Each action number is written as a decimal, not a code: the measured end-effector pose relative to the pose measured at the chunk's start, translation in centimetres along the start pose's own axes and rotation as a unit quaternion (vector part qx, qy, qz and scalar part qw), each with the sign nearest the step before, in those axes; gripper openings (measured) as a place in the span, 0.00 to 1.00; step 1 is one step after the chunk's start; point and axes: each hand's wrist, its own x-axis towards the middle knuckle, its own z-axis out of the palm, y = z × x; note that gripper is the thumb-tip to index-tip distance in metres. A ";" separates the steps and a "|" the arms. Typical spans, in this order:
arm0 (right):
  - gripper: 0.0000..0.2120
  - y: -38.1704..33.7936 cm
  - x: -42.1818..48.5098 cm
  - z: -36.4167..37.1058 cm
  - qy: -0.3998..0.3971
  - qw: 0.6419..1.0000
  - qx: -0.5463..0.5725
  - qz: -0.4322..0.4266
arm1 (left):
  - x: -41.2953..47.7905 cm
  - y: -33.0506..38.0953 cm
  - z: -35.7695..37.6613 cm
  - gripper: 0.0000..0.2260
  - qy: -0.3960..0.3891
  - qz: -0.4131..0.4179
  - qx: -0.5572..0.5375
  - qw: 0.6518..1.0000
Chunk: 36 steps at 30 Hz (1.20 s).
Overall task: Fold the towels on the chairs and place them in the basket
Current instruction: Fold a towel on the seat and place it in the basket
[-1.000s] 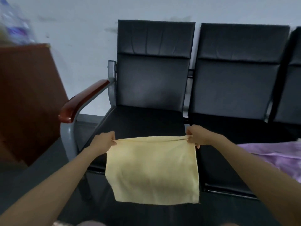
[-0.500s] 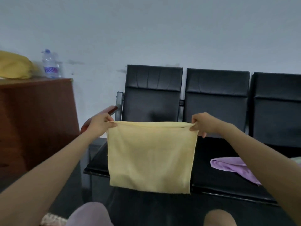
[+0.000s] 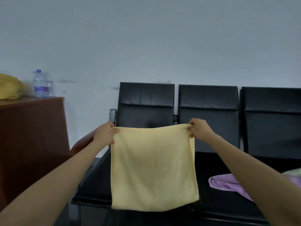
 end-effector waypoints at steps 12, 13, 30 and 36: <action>0.12 0.8 6.4 2.9 0.077 0.984 -0.153 -0.050 | 5.4 -1.5 2.6 0.03 0.096 -0.003 -0.138 0.986; 0.13 1.4 6.1 3.9 0.046 0.987 -0.146 -0.044 | 4.6 -2.3 3.0 0.03 0.092 0.001 -0.120 0.988; 0.07 0.7 7.8 8.9 0.053 0.947 0.305 0.085 | 6.0 -3.7 6.7 0.06 0.056 -0.062 -0.169 0.982; 0.09 0.8 8.3 8.4 0.129 0.942 0.308 -0.005 | 7.4 -2.5 6.5 0.08 0.144 -0.016 -0.219 0.965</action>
